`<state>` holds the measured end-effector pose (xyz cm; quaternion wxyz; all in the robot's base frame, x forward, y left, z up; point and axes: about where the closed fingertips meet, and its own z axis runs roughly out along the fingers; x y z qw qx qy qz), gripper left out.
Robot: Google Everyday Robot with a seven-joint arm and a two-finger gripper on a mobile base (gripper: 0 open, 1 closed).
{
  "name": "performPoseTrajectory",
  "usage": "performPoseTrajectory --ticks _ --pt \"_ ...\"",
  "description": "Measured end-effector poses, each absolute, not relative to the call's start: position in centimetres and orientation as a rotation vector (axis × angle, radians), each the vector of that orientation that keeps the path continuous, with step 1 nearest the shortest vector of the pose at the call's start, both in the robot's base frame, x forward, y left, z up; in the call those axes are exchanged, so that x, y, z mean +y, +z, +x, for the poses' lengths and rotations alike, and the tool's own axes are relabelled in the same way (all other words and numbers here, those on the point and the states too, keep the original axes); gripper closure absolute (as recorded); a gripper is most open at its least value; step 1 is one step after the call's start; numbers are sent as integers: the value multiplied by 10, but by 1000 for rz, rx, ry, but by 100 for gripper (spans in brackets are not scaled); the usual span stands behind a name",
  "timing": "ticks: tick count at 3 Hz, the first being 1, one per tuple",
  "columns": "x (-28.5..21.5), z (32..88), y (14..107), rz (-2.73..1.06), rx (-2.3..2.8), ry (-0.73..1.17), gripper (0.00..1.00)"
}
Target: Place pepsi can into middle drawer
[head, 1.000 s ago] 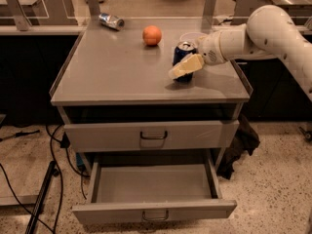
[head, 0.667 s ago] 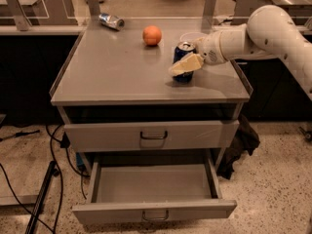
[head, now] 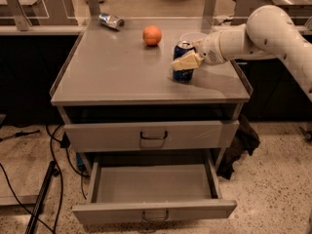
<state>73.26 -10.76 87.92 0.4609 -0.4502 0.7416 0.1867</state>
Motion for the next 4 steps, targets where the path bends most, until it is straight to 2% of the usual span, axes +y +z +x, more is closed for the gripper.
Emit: performPoseTrajectory --ticks 1,2,4 --pt "-108 733 879 -1108 1825 459 89" --pt "-113 720 887 -1121 1800 457 100" --pt "-134 654 915 -1138 1716 437 100"
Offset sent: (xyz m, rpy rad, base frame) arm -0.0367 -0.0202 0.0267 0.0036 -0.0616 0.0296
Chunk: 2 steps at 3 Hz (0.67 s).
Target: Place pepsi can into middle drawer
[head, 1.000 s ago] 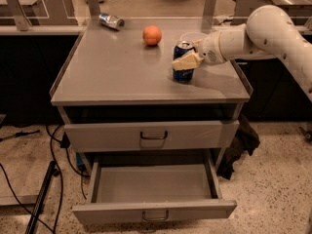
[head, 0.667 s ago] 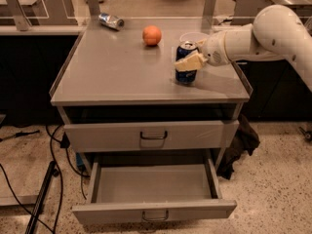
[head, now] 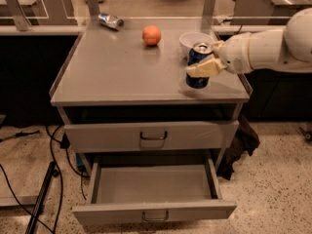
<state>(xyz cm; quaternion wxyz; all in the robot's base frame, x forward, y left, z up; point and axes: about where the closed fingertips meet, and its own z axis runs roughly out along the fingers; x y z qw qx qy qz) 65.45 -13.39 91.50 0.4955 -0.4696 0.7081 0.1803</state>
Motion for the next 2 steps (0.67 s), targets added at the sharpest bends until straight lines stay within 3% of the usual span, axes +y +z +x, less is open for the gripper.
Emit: performPoseTrajectory --ticks 2 --pt "-155 547 924 -1045 1786 471 100"
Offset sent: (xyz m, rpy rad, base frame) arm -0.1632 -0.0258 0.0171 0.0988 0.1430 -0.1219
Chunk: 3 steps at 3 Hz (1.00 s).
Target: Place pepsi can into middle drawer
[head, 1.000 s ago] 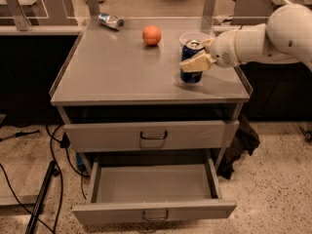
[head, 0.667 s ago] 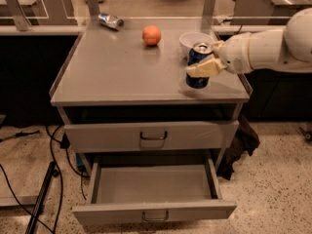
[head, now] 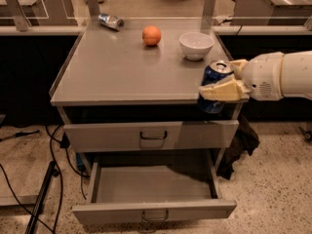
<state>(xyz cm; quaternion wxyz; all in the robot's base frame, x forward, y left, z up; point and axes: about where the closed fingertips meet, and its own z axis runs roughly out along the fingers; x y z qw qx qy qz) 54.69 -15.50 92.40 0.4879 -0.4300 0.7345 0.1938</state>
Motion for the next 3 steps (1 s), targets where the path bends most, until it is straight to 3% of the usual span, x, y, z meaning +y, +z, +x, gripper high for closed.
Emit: performPoseTrajectory --ticks 3 --pt "-145 504 832 -993 1700 591 100"
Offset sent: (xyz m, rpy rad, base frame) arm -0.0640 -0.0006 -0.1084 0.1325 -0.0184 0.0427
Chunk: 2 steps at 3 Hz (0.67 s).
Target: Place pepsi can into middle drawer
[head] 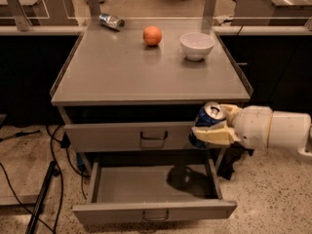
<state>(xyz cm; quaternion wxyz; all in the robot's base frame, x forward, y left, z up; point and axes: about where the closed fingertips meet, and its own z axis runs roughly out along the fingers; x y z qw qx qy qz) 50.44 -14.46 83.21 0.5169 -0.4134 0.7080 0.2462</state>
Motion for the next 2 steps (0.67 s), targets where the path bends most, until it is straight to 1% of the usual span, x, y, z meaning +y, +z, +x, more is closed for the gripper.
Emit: performPoseTrajectory --ticks 1,2 --pt "-131 492 769 -980 1613 653 100" --pt "-130 492 769 -982 1613 653 100"
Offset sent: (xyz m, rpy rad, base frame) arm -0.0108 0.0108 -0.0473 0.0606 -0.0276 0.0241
